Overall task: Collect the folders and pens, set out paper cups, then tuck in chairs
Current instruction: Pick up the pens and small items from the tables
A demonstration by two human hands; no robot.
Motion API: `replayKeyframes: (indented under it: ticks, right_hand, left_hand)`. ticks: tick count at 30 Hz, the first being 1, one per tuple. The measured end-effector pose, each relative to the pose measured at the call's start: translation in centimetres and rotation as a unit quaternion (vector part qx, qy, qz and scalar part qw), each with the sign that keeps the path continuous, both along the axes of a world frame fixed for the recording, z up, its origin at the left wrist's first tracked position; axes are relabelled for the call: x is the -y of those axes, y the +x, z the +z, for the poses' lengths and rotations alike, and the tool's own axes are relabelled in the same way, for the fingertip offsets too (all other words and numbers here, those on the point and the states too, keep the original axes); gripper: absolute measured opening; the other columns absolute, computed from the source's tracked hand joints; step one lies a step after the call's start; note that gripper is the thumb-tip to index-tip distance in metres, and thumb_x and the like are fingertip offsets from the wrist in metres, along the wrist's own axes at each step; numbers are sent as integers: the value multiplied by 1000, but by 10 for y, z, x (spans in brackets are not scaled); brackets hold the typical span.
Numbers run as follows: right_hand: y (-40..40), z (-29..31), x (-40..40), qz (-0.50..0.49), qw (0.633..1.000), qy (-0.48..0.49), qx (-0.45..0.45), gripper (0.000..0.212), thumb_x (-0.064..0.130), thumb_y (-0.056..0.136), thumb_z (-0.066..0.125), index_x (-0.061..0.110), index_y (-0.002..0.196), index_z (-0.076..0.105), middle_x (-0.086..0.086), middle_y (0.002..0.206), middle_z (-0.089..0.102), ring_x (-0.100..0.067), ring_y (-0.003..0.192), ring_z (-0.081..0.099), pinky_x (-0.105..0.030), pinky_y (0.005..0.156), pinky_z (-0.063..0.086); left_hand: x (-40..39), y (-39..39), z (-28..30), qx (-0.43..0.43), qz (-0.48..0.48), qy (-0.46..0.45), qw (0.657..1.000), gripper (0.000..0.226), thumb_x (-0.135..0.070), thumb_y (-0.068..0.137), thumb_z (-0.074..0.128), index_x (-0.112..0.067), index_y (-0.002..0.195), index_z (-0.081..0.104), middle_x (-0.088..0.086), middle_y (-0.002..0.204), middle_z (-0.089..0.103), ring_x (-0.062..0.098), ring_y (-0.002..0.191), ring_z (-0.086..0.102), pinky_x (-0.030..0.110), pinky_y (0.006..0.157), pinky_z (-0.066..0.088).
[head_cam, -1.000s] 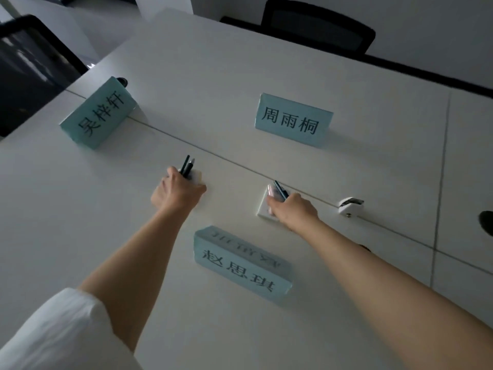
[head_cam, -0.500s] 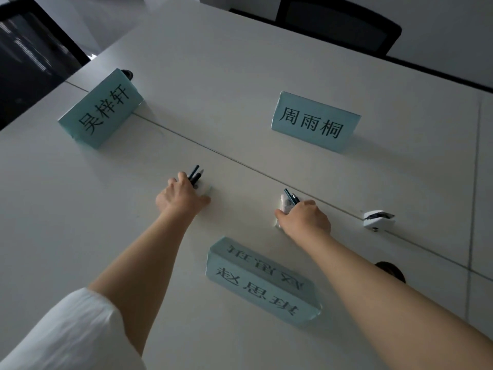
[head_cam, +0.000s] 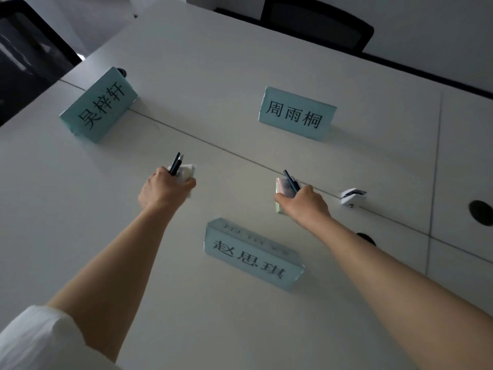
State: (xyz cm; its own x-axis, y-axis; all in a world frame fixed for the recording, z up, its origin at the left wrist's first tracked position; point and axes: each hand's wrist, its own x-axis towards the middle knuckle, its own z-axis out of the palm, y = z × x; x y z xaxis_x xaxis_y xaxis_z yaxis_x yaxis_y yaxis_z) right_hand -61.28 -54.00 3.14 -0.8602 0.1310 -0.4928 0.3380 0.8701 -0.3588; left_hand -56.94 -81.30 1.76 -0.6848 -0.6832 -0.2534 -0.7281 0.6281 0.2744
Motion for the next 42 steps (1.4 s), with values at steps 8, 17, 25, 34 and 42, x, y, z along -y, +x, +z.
replayKeyframes:
  ticks: [8, 17, 25, 34, 42]
  right_hand:
    - [74, 62, -39, 15, 991, -130, -13, 52, 53, 82, 54, 10, 111, 46, -7, 99, 58, -28, 90, 57, -32, 71, 44]
    - [229, 69, -133, -18, 981, -192, -36, 59, 68, 79, 48, 10, 79, 53, 1, 63, 54, -19, 55, 50, -27, 52, 39]
    - [388, 70, -226, 14, 976, -215, -27, 46, 61, 81, 53, 15, 84, 52, 3, 69, 55, -15, 56, 49, -27, 54, 40]
    - [525, 104, -315, -8, 981, -187, -59, 61, 73, 80, 47, 14, 86, 58, 0, 75, 66, -18, 71, 62, -30, 60, 45]
    - [634, 103, -364, -106, 980, -155, -60, 45, 61, 80, 54, 18, 88, 59, 0, 80, 68, -17, 75, 64, -30, 63, 50]
  left_hand:
    - [-62, 59, 56, -114, -32, 97, 988, 44, -54, 75, 69, -14, 91, 60, 6, 83, 65, 28, 76, 61, 32, 61, 44]
    - [-189, 220, 94, -110, -51, 160, 980, 35, -46, 78, 70, -18, 95, 59, 4, 86, 62, 27, 82, 58, 31, 67, 40]
    - [-304, 402, 91, -94, -2, 215, 972, 33, -44, 78, 69, -18, 95, 60, 1, 84, 63, 23, 79, 58, 30, 65, 38]
    - [-393, 522, 106, -77, -35, 247, 965, 30, -44, 82, 65, -16, 92, 58, -2, 76, 59, 23, 78, 58, 31, 62, 37]
    - [-428, 588, 102, -40, -123, 274, 953, 35, -48, 80, 66, -16, 93, 59, -1, 81, 61, 26, 86, 60, 31, 69, 44]
